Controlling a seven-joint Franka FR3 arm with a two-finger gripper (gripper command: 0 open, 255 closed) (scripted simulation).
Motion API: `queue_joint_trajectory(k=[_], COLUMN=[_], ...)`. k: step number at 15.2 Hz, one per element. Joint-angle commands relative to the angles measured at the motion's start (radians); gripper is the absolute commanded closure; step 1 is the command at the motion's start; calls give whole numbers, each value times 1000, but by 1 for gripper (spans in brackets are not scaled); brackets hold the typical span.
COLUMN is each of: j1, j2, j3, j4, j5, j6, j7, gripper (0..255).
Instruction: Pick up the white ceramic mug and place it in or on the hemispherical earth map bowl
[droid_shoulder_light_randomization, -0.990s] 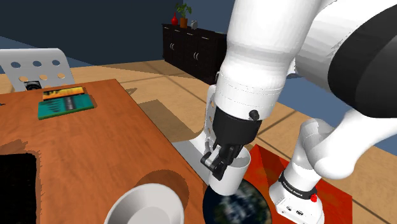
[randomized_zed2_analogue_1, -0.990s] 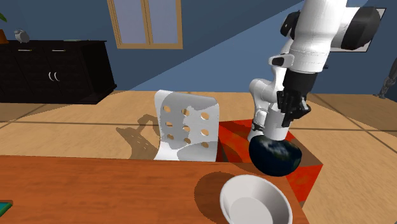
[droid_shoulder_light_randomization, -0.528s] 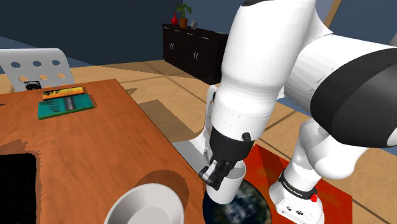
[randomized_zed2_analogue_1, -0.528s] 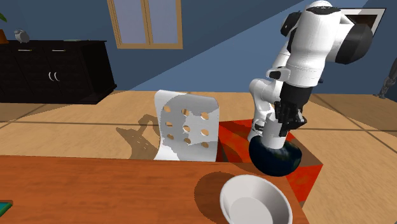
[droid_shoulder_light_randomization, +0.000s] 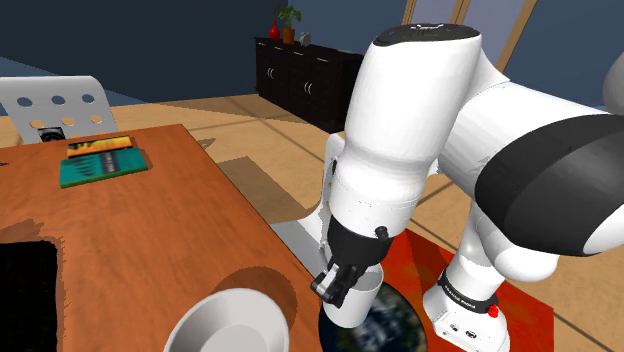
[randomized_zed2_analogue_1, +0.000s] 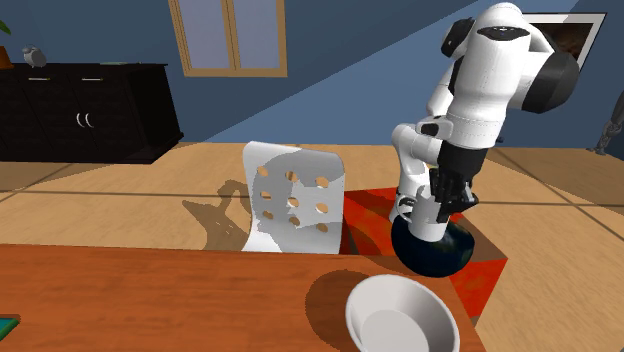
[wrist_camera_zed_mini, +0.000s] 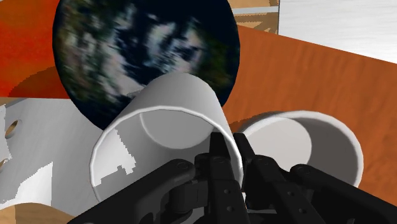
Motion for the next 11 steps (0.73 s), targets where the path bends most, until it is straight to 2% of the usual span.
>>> queue_joint_trajectory(k=[1, 3, 4, 9, 11], j1=[0, 0, 0, 0, -2], j2=[0, 0, 0, 0, -8], j3=[0, 0, 0, 0, -17], j4=[0, 0, 0, 0, 59], j5=[0, 0, 0, 0, -8], j6=[1, 1, 1, 0, -67], j7=[0, 0, 0, 0, 1], gripper=[255, 255, 0, 0, 0])
